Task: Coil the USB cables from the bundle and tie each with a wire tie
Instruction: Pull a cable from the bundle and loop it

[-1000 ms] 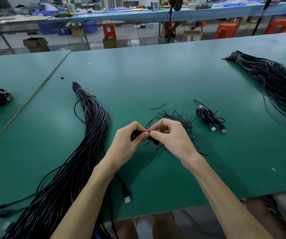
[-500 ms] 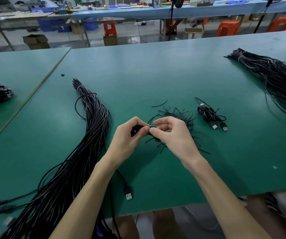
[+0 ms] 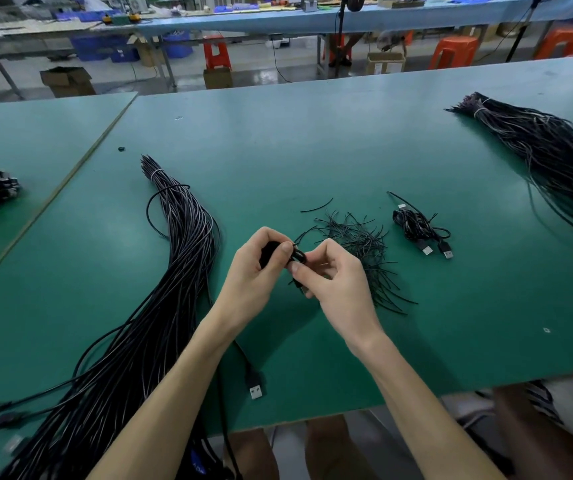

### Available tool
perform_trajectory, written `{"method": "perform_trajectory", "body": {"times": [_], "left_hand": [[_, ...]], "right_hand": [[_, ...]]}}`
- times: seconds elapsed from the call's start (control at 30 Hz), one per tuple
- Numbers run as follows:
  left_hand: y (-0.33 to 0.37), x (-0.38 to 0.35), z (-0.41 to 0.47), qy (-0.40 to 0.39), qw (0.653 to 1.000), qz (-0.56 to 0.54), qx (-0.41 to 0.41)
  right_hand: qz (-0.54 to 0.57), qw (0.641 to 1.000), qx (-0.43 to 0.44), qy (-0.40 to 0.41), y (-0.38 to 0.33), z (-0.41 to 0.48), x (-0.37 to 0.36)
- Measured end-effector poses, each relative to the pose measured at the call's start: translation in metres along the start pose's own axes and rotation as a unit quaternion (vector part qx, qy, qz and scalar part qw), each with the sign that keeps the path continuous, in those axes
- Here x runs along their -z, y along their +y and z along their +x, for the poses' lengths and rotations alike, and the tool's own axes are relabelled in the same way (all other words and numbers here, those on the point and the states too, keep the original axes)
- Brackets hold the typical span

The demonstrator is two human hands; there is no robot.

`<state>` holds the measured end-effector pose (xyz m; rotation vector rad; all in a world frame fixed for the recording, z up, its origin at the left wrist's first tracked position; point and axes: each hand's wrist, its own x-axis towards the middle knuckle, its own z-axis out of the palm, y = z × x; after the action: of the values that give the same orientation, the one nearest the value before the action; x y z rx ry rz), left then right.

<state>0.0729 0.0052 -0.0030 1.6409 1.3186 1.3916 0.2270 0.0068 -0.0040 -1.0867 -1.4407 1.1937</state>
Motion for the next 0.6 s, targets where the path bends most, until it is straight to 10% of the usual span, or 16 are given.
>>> {"method": "perform_trajectory", "body": {"times": [0.6], "left_hand": [[0.001, 0.004, 0.002, -0.028, 0.999, -0.004, 0.022]], "right_hand": [[-0.078, 0.997, -0.017, -0.016, -0.010, 0.003, 0.004]]}}
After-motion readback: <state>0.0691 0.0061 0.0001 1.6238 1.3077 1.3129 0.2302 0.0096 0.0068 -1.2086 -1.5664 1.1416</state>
